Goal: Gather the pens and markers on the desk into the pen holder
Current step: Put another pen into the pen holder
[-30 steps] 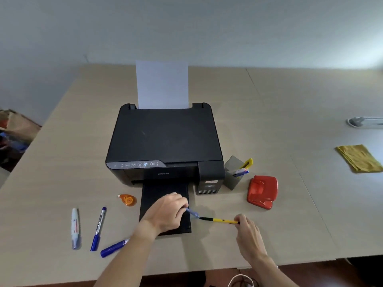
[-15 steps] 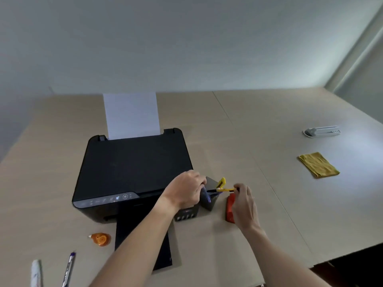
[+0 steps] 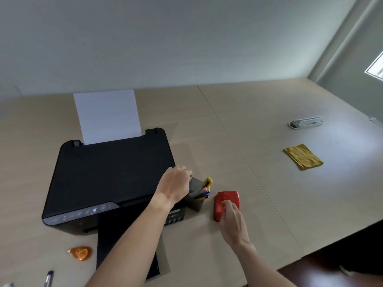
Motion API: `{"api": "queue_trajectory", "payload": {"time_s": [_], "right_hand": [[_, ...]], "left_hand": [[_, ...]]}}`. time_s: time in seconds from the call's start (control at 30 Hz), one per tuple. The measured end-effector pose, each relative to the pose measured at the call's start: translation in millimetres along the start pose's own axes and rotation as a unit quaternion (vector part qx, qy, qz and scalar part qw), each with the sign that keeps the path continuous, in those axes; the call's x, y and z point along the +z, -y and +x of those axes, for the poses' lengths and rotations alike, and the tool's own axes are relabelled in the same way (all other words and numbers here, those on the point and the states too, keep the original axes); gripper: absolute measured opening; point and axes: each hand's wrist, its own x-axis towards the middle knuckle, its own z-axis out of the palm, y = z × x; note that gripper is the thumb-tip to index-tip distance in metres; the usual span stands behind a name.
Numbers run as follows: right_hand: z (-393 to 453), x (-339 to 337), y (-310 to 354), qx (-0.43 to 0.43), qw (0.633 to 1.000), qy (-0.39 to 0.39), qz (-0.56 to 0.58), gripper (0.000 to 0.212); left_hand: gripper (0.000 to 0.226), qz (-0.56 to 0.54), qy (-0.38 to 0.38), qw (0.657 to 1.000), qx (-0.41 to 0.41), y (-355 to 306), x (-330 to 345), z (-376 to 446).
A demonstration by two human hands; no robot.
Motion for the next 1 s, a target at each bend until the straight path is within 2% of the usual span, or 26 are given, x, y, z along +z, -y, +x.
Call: {"api": "queue_trajectory", "payload": {"time_s": [0.07,0.33,0.43,0.57,0.77,0.9,1.0], "right_hand": [[-5,-1,-5,0.006,1.000,0.022,-0.017,0.016],[-23,9,-2,0.023,0.998,0.056,-0.023,0.011],[-39,29,9,-0.007,0.994,0.096,-0.052,0.010],[-55,62,42,-0.086,0.979,0.161,-0.095,0.011],[-78,110,112,-0.208,0.945,0.215,-0.130,0.008],[-98,144,166,-0.316,0.911,0.232,-0.131,0.009],[-122,172,196,-0.408,0.864,0.261,-0.138,0.006]], "left_hand": [[0.027,-0.005,0.003,1.000,-0.002,-3,5,2],[0.019,-0.133,0.014,0.990,-0.033,-1,1,-30],[0.010,-0.138,0.023,0.989,-0.056,9,-2,-70],[0.011,-0.095,0.056,0.988,-0.109,41,0,-140],[0.012,-0.057,0.074,0.952,-0.291,102,-3,-269],[0.014,-0.041,0.090,0.904,-0.415,131,-9,-345],[0.018,-0.045,0.100,0.858,-0.502,144,-7,-385]]}}
